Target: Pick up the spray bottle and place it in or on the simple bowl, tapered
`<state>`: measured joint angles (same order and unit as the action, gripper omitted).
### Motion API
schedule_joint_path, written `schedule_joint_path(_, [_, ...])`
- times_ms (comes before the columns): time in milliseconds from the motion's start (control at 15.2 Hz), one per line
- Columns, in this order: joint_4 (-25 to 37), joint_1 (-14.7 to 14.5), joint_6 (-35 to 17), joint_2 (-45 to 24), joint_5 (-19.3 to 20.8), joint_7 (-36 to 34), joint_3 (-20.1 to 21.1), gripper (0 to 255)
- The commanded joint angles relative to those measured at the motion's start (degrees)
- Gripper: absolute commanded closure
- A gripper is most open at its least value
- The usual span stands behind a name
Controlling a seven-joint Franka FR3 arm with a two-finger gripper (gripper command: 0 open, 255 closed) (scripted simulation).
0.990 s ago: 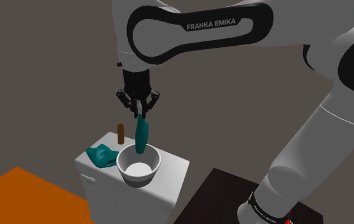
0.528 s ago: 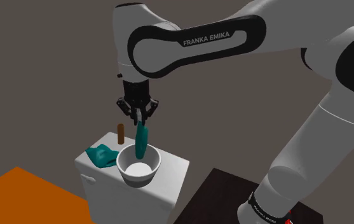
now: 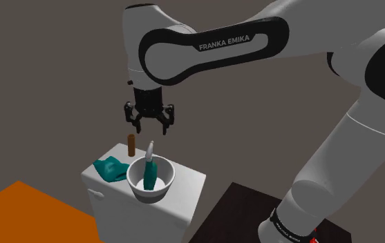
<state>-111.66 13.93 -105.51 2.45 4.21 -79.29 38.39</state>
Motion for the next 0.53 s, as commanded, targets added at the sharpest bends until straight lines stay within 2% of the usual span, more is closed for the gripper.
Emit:
schedule_joint_path(0, [0.00,0.00,0.00,0.00,0.00,0.00,0.00,0])
schedule_joint_path(132, [0.00,0.00,0.00,0.00,0.00,0.00,0.00,0])
schedule_joint_path(396, [7.32,-0.22,7.30,-0.05,-0.12,0.07,0.25,0])
schedule_joint_path(462, [7.32,-0.21,7.30,-0.05,-0.12,0.07,0.25,0])
